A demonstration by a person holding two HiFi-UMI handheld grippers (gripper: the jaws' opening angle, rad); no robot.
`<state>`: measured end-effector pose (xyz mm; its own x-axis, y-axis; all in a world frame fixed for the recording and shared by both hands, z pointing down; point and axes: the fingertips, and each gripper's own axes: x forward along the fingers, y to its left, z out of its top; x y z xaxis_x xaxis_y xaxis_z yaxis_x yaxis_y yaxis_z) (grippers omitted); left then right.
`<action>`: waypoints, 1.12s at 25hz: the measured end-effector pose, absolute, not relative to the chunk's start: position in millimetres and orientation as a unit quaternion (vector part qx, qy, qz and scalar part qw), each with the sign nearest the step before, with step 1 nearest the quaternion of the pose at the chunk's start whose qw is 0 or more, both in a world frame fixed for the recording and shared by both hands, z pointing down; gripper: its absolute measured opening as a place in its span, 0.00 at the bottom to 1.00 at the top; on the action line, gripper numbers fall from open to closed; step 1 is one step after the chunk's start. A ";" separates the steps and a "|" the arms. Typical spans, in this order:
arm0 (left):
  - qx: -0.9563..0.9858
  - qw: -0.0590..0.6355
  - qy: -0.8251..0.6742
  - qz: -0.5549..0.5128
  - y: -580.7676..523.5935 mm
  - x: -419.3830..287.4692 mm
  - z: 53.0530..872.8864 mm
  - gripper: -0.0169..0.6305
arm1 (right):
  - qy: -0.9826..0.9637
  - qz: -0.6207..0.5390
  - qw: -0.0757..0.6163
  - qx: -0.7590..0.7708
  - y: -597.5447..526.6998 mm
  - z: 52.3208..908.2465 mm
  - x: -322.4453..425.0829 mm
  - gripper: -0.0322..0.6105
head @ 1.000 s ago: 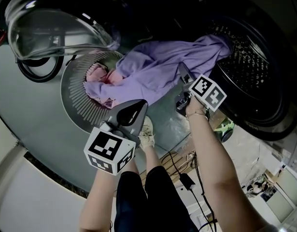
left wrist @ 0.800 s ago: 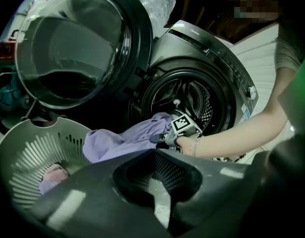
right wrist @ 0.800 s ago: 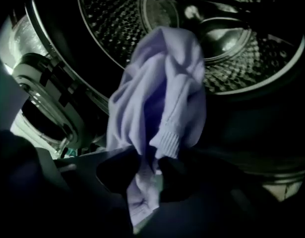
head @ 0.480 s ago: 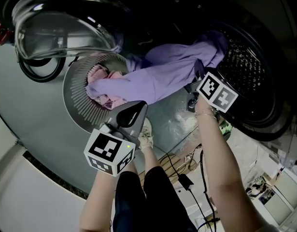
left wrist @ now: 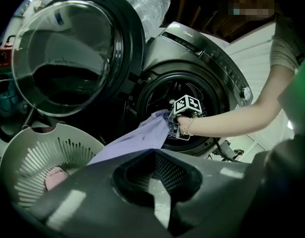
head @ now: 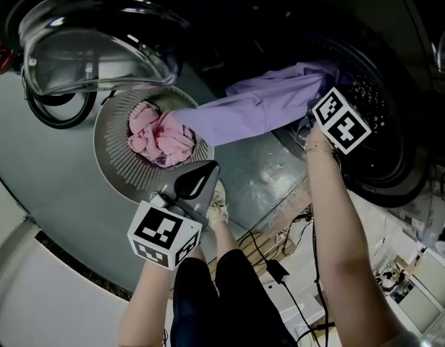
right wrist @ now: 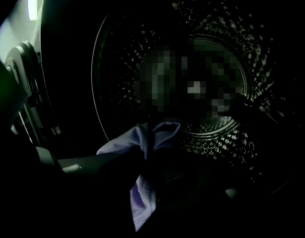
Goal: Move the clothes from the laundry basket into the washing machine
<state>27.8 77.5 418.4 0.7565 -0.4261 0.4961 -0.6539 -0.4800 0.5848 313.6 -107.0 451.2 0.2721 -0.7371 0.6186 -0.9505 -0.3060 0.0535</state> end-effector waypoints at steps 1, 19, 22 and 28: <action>0.849 0.398 -0.317 0.144 79.1 27.8 418.8 0.04 | -0.545 0.249 0.214 0.772 -107.5 451.8 316.5 0.19; 0.849 0.398 -0.315 0.149 80.9 23.0 427.2 0.04 | -0.570 0.401 0.209 0.687 -9.1 513.7 231.6 0.69; 0.849 0.400 -0.312 0.150 83.9 25.2 430.0 0.04 | -0.558 0.449 0.229 0.660 26.3 547.7 197.8 0.78; 0.841 0.412 -0.313 0.155 89.2 21.6 442.3 0.04 | -0.559 0.479 0.239 0.634 20.7 593.4 173.0 0.89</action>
